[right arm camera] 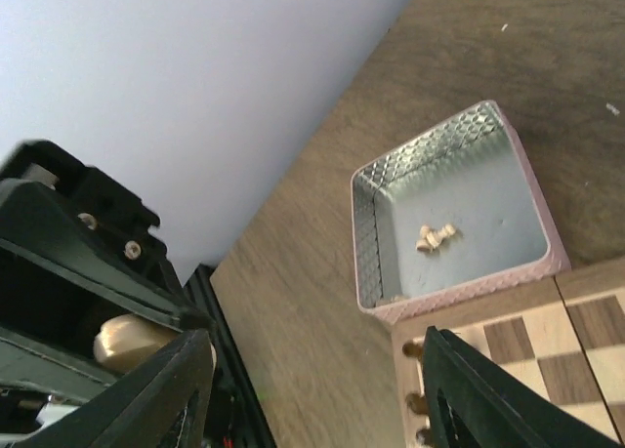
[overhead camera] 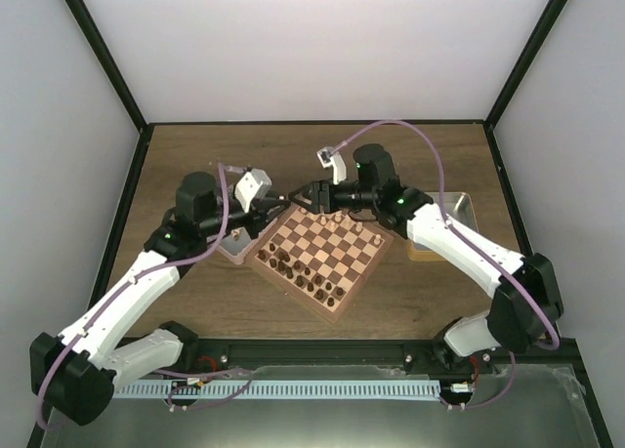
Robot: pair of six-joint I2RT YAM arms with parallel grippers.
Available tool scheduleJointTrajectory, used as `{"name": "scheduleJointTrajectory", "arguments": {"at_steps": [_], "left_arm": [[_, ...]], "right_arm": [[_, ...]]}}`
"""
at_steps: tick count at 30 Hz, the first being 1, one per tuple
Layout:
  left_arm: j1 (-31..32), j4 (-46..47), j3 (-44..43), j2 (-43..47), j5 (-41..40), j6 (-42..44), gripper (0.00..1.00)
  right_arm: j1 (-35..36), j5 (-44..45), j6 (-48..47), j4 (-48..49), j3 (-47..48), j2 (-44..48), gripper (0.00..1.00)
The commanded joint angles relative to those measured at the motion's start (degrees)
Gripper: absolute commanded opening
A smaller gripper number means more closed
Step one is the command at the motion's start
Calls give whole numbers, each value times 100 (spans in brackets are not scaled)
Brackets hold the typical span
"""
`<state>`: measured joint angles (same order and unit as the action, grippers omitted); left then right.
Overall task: Set up the chess pieces on the board
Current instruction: Place the chess piece on the chessboard.
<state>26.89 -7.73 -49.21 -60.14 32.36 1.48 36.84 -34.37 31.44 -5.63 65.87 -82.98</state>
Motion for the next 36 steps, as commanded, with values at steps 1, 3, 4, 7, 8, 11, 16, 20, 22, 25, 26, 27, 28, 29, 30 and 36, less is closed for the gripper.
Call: {"name": "scheduleJointTrajectory", "arguments": {"at_steps": [1,3,4,7,8,11,16,20,22,25,26,27,28,29,30,36], "left_arm": [[218,659,226,339,536,1816,18],[304,676,263,394,498,2342,20],[336,688,263,390,376,2537,20],[446,853,283,356,-94,3062,21],[487,916,296,335,-264,3245,21],[642,951,271,199,-947,3923,19],[883,904,189,59,-1651,4818,18],[905,975,196,10,-1797,5016,19],[900,1023,193,11,-1766,4965,19],[897,1037,185,5,-1716,4908,19],[903,1050,188,3,-1723,4872,19],[901,1048,185,-5,-1720,4840,19],[901,1043,184,-14,-1693,4824,19],[904,1037,179,-15,-1654,4818,20],[898,1031,177,-24,-1628,4814,20],[900,1025,148,-83,-1633,4860,21]], "right_arm": [[16,-216,-533,-884,189,550,61],[16,-231,-544,-957,174,673,61],[16,-236,-512,-974,177,723,61],[16,-125,-371,-1037,249,818,59],[24,-44,-304,-1039,265,843,58],[83,188,-166,-1057,383,847,55],[327,789,-182,-1239,691,645,51],[484,1029,-103,-1160,801,531,47],[535,1123,-76,-1204,850,452,39],[582,1220,-44,-1199,780,434,32],[591,1234,-38,-1166,733,458,31],[602,1239,-32,-1102,677,494,31],[611,1247,-44,-1030,603,548,31],[621,1254,-53,-985,584,566,31],[630,1271,-77,-981,601,549,31],[703,1408,-170,-1178,892,251,31]]}}
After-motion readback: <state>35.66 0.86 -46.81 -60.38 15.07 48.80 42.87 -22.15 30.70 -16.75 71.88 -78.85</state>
